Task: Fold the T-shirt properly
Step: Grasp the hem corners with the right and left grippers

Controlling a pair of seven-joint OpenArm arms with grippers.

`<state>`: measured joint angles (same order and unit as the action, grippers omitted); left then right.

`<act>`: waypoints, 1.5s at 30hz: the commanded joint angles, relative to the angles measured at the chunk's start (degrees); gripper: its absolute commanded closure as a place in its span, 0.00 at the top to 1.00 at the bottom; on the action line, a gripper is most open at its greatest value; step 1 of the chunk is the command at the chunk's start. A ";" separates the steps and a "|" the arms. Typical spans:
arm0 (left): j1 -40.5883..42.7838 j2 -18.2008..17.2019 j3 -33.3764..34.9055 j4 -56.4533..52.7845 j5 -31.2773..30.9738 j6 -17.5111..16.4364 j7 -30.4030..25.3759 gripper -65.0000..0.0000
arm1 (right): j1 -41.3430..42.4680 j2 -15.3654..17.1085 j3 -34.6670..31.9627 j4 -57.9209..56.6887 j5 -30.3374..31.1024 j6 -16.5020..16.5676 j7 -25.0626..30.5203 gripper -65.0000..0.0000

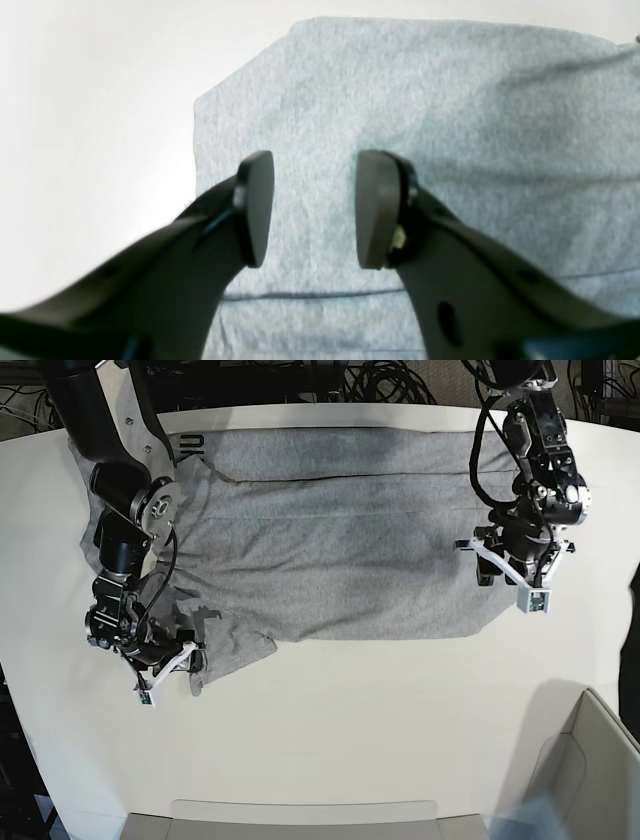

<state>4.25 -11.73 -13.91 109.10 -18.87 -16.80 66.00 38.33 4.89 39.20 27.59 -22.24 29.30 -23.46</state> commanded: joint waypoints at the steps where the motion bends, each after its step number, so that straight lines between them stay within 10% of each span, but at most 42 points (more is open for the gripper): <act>1: -3.24 -0.89 -0.11 -0.22 -0.16 0.05 -1.34 0.45 | 0.22 -0.01 -0.30 0.05 -0.75 0.11 -1.81 0.45; 10: -22.58 -9.94 6.31 -28.62 -0.16 -1.80 -4.77 0.51 | -0.83 0.35 -0.30 0.05 -2.86 0.20 -1.81 0.45; 20: -27.15 -15.31 14.84 -47.08 -0.16 -20.17 -11.27 0.51 | -0.74 0.08 -0.30 0.05 -5.94 0.11 -1.81 0.45; 28: -26.89 -15.13 19.76 -51.65 -0.16 -21.05 -15.67 0.46 | -0.74 0.17 -0.30 0.14 -5.94 0.11 -1.81 0.45; 34: -27.15 -15.13 17.82 -51.56 -0.16 -20.96 -15.14 0.00 | -0.66 -0.01 -0.30 0.14 -5.94 0.11 -1.81 0.45; 45: -23.37 -15.13 16.15 -38.55 -0.16 -20.43 -13.91 0.00 | -0.48 -0.18 -0.30 0.14 -5.85 0.28 -1.64 0.42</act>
<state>-17.96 -25.85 2.98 69.78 -18.68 -37.39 52.62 37.45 4.56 39.00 27.97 -25.76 29.93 -21.17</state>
